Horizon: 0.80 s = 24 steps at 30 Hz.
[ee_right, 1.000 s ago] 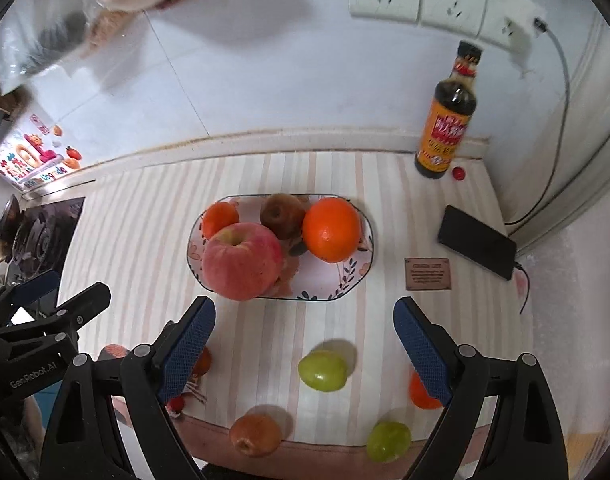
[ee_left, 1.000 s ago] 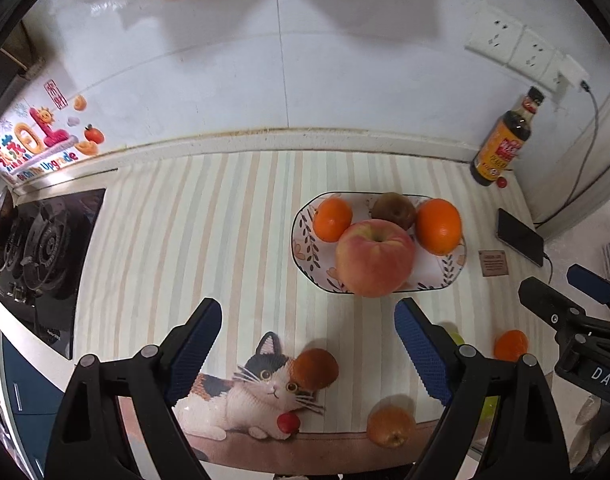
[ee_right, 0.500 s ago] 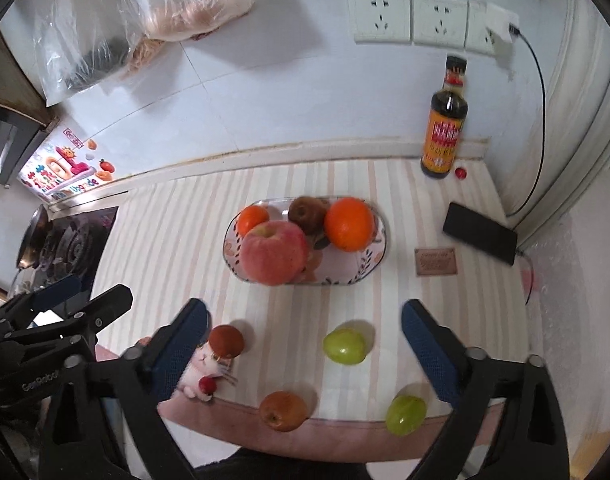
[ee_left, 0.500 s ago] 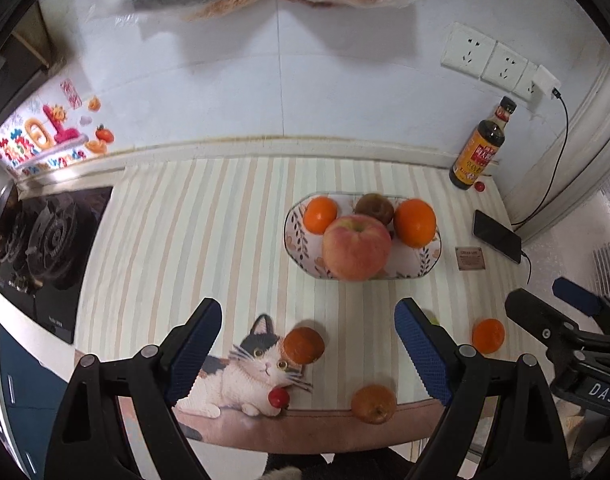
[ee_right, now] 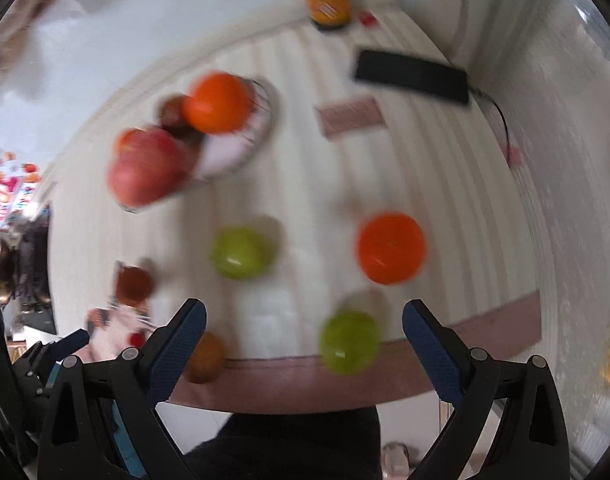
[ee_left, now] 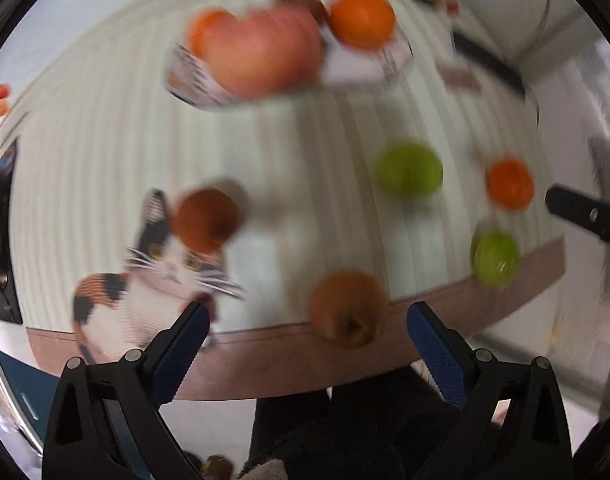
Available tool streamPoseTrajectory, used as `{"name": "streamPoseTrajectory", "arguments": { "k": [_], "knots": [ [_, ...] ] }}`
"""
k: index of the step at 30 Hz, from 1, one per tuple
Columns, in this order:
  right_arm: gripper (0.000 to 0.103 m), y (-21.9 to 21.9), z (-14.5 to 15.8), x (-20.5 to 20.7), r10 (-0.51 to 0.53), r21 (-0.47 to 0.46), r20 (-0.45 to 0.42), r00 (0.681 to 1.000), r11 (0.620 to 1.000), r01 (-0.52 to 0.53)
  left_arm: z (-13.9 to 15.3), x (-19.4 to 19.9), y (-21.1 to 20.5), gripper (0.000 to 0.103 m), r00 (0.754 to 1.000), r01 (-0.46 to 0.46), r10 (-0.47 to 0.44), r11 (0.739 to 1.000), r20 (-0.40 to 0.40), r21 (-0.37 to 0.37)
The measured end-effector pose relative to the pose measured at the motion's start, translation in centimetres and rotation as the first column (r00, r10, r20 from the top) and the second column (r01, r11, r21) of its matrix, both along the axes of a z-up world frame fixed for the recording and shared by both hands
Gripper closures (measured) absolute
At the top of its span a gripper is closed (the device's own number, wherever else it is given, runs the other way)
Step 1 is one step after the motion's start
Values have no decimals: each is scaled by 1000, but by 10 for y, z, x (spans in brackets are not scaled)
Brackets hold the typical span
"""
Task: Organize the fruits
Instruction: 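Grasp a green apple with the right tool while the left tool grasps a brown apple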
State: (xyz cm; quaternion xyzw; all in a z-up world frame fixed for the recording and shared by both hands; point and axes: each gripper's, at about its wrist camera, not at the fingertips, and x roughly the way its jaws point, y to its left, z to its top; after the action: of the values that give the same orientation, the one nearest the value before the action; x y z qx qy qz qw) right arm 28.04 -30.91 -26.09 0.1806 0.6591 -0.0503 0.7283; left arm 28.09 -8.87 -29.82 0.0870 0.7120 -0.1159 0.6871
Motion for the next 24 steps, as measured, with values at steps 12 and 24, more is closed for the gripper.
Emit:
{"name": "streamPoseTrajectory", "arguments": {
  "k": [12,24],
  "knots": [
    [32,-12,-106,-31,-13,60,-190,982,998,24,-74,-13,-37,39,989,37,-29,998,-148,54],
    [44,26,-107,-25,123,101,-145,982,989,-109,-68,1,-16,39,995,-47,52,997,-84,66]
  ]
}}
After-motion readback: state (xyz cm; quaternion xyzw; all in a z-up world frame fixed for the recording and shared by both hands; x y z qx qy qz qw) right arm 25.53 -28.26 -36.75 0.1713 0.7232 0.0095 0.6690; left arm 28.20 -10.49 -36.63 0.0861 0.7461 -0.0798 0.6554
